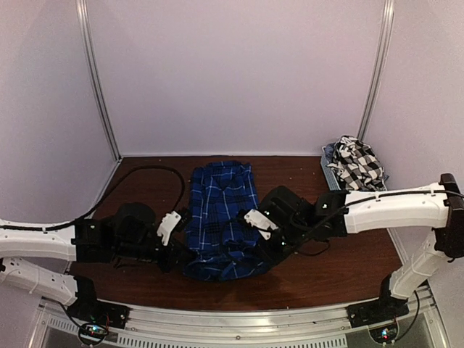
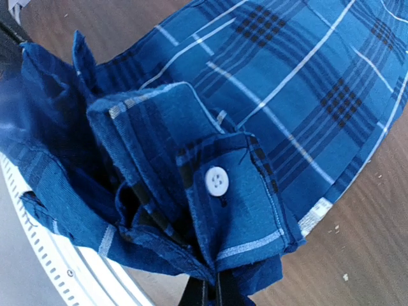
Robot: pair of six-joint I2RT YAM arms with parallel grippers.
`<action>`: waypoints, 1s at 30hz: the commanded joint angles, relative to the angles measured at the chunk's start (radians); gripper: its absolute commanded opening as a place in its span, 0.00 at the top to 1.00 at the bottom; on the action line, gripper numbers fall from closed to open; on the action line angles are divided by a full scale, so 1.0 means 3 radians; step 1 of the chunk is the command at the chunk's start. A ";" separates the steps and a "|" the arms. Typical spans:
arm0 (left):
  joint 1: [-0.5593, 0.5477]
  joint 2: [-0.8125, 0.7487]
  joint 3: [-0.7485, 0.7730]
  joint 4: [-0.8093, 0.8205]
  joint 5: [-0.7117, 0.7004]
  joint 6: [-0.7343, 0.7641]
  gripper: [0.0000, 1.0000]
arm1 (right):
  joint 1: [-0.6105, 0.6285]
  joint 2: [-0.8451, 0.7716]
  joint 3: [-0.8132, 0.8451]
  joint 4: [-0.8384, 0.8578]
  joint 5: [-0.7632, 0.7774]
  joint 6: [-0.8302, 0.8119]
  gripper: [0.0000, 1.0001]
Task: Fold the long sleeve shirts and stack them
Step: Pick up the rectangle-folded shirt from the center of the board, then fold the rectangle-folded shirt at the center of the board.
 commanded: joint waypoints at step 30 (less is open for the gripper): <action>0.1928 0.2030 0.1157 0.0244 0.0487 0.0294 1.00 | -0.1889 0.2240 0.2686 -0.0796 -0.1389 -0.0754 0.80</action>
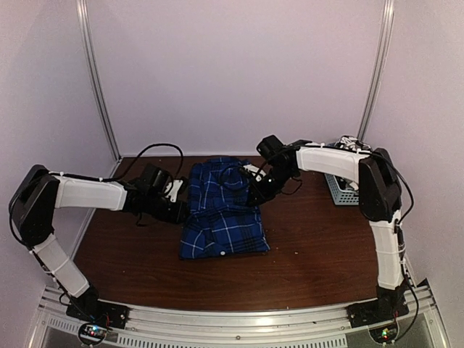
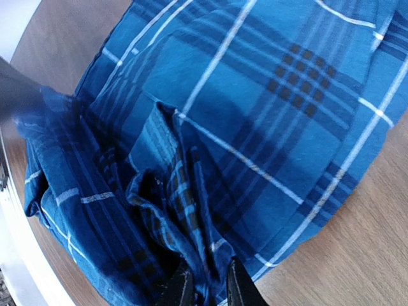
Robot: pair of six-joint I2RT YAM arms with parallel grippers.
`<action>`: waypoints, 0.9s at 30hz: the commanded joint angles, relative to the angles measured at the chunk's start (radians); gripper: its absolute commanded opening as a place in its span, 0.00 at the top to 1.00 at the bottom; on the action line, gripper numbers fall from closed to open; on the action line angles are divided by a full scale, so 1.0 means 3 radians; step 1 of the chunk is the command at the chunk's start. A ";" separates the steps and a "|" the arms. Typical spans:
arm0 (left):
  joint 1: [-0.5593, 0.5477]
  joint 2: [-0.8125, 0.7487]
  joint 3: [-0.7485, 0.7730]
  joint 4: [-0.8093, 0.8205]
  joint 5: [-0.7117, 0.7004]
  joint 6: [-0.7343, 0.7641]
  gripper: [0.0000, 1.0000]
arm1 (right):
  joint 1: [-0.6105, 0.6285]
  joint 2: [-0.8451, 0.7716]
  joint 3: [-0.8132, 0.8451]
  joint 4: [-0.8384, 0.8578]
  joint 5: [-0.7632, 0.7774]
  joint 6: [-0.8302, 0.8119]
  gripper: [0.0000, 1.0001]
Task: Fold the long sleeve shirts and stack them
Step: Fold the rectangle-folded shirt at the center of the board.
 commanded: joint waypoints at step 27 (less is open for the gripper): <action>0.0148 -0.0827 -0.0445 0.1021 0.0150 -0.0469 0.21 | 0.0415 -0.0704 -0.1166 0.1583 -0.0466 0.0749 0.64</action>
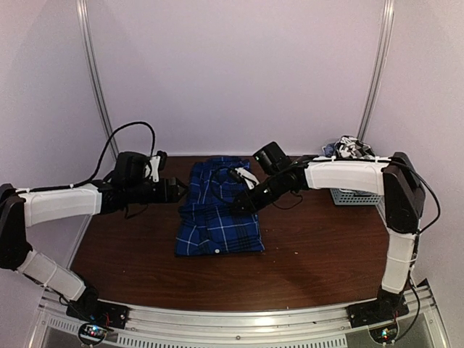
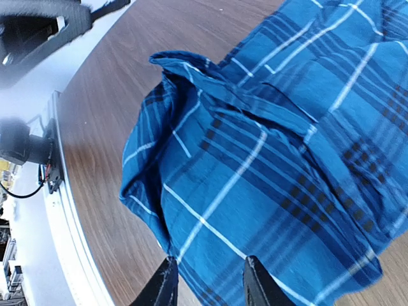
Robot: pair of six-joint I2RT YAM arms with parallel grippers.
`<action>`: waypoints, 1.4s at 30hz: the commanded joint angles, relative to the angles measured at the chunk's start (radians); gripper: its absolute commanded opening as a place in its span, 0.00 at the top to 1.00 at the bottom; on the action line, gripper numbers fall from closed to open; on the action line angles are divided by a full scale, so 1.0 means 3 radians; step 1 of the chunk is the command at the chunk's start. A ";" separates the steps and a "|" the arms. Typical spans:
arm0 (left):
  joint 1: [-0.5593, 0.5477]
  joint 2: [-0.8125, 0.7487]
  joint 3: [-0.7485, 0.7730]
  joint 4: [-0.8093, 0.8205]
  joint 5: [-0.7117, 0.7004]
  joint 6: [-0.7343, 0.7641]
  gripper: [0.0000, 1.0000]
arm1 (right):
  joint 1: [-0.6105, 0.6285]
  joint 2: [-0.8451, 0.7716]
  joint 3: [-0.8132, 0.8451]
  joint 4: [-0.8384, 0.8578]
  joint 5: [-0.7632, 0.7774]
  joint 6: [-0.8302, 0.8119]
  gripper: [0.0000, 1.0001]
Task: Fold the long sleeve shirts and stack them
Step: Smooth out the 2/3-rectangle-folded shirt at the center of the board.
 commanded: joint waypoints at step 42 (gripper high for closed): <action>-0.0292 -0.0157 -0.0486 0.0660 0.0205 0.0138 0.34 | -0.0117 -0.0276 -0.0885 0.1126 0.0019 0.0439 0.69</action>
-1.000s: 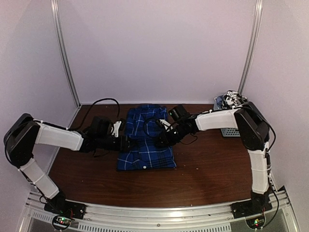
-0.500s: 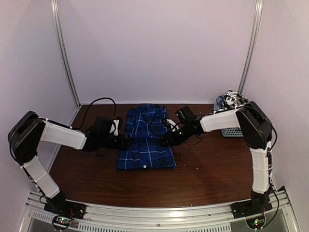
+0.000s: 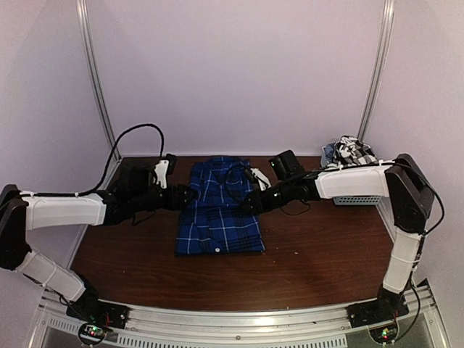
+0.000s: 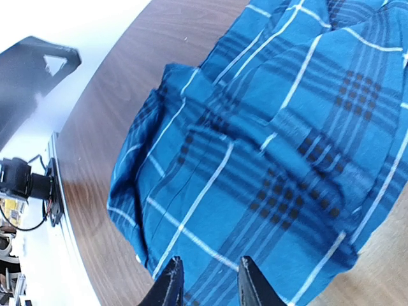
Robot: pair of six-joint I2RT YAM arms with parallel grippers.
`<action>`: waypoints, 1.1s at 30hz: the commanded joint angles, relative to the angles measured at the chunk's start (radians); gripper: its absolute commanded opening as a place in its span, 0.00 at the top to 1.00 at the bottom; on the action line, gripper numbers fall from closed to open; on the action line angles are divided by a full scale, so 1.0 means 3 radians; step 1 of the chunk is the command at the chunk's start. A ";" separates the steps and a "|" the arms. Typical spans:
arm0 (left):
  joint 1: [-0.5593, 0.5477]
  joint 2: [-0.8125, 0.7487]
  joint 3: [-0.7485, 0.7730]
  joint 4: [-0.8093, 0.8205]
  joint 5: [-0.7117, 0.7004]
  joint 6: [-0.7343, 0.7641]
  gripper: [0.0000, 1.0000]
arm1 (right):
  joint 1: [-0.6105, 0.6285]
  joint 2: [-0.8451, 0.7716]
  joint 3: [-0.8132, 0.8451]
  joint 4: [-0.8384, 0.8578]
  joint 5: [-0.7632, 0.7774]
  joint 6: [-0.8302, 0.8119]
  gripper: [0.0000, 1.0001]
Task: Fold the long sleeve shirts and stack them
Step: Smooth out the 2/3-rectangle-folded shirt at the center of the board.
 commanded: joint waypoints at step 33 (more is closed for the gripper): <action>-0.1032 0.0651 -0.0552 -0.0545 -0.0928 -0.0733 0.44 | 0.0591 -0.0256 -0.1540 0.0830 0.0499 0.0502 0.71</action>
